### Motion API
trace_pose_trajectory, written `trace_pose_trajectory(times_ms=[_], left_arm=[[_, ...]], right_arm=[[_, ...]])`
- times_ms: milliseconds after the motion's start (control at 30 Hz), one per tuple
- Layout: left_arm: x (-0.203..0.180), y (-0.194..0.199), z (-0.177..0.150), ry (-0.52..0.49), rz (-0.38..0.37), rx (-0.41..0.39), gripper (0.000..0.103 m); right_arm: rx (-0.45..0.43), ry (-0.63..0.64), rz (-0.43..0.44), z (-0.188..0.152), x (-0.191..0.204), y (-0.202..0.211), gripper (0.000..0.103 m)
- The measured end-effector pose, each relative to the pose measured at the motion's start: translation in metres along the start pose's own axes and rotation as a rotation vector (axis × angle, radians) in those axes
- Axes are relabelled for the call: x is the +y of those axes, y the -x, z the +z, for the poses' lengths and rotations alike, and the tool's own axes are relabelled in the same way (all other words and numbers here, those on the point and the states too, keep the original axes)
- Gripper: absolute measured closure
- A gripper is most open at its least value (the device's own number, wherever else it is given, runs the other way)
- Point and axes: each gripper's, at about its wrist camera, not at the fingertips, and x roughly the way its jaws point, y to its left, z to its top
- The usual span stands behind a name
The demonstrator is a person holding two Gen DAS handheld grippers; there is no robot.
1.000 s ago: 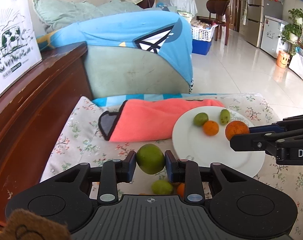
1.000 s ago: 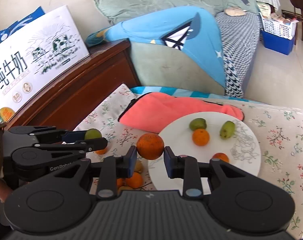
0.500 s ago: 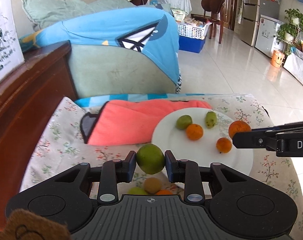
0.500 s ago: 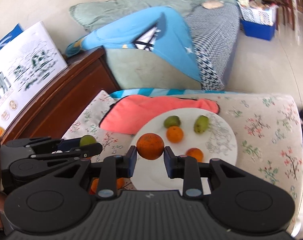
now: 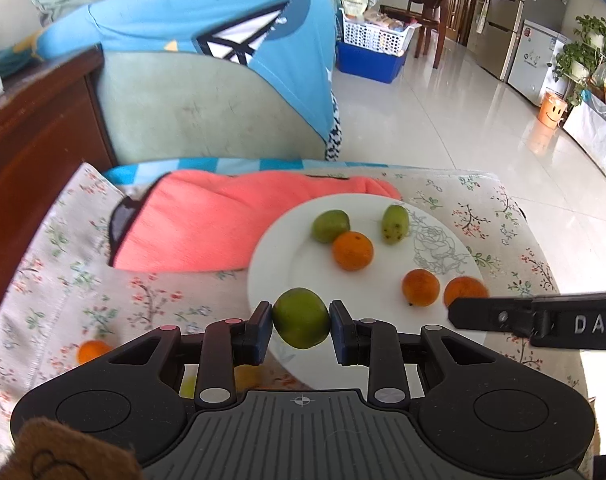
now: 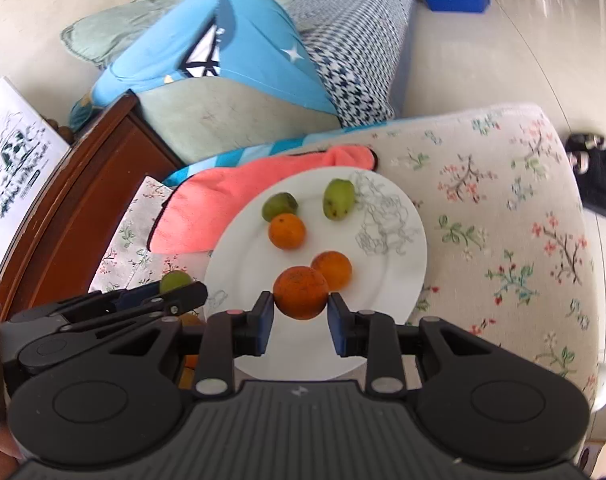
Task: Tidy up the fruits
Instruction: 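Carry the lime onto the white plate with the left tool while the right tool carries the orange there, then open both tools on the plate and move them back over the fruit pile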
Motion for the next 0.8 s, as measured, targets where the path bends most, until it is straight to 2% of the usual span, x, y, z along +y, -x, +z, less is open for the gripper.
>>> trace_pose_trajectory(times_ms=[233, 333, 367, 667, 800], left_arm=[[-0.006, -0.002, 0.004, 0.026, -0.014, -0.008, 0.072], [0.0, 0.004, 0.009, 0.062, -0.005, -0.026, 0.061], [0.003, 0.007, 0.01, 0.075, 0.001, -0.035, 0.057], [0.033, 0.033, 0.017, 0.128, 0.069, -0.056, 0.045], [0.045, 0.039, 0.012, 0.121, 0.11, -0.038, 0.044]], right_arm=[[0.004, -0.022, -0.013, -0.001, -0.002, -0.002, 0.071], [-0.018, -0.028, -0.003, 0.001, -0.002, 0.001, 0.071], [-0.023, -0.029, -0.001, 0.002, -0.003, 0.002, 0.071], [-0.029, 0.019, 0.022, 0.002, 0.006, 0.003, 0.071], [-0.02, 0.078, 0.047, -0.001, 0.016, 0.002, 0.07]])
